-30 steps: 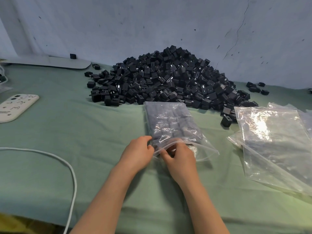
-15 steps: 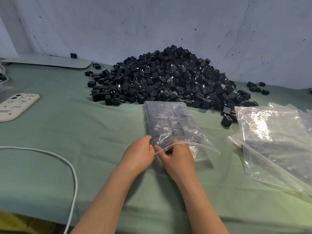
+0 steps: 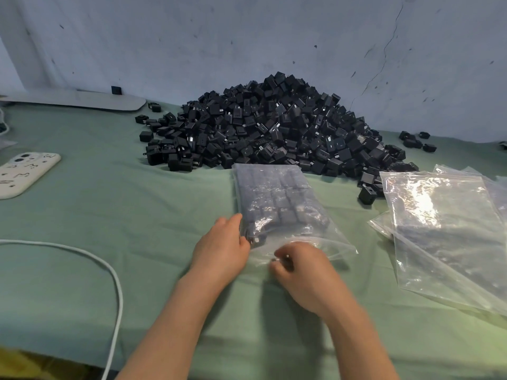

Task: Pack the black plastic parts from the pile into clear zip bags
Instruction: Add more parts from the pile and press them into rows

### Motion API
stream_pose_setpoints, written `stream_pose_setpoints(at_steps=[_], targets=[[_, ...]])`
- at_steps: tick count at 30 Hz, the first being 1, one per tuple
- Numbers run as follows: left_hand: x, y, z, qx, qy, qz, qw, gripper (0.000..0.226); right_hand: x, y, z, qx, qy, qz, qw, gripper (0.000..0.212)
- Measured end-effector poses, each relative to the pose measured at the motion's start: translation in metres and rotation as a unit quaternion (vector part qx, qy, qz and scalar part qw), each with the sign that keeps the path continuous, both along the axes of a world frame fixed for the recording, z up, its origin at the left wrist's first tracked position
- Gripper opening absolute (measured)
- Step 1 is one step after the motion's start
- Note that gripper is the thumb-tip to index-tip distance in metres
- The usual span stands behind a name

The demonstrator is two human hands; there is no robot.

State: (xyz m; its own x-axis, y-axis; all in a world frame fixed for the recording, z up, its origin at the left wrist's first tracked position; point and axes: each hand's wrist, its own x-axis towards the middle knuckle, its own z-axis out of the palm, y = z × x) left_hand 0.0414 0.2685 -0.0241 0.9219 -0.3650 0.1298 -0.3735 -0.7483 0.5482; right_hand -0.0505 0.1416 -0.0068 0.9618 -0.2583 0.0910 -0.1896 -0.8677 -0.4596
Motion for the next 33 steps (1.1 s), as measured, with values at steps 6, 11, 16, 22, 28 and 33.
stream_pose_setpoints(at_steps=[6, 11, 16, 22, 28, 33], targets=[[0.000, -0.018, -0.001, -0.061, 0.018, -0.034, 0.997, 0.054, -0.003, -0.017, 0.028, 0.101, -0.201, -0.086, 0.971, 0.015], [-0.001, -0.023, -0.010, 0.085, 0.058, -0.040, 0.994, 0.062, 0.022, -0.028, 0.002, 0.022, -0.095, -0.042, 0.994, 0.025], [-0.001, -0.021, -0.012, 0.075, 0.048, -0.035, 0.995, 0.065, 0.022, -0.036, -0.017, 0.037, -0.068, -0.067, 0.995, 0.024], [0.001, -0.023, -0.003, 0.014, 0.077, 0.026, 0.997, 0.073, 0.032, -0.052, -0.010, 0.056, -0.116, -0.170, 0.977, 0.027], [0.000, -0.028, -0.002, 0.069, 0.074, 0.026, 0.994, 0.068, 0.036, -0.058, -0.017, 0.067, -0.094, -0.187, 0.976, 0.030], [0.003, -0.027, -0.001, 0.061, 0.067, 0.022, 0.996, 0.066, 0.038, -0.059, -0.019, 0.080, -0.106, -0.189, 0.973, 0.031]])
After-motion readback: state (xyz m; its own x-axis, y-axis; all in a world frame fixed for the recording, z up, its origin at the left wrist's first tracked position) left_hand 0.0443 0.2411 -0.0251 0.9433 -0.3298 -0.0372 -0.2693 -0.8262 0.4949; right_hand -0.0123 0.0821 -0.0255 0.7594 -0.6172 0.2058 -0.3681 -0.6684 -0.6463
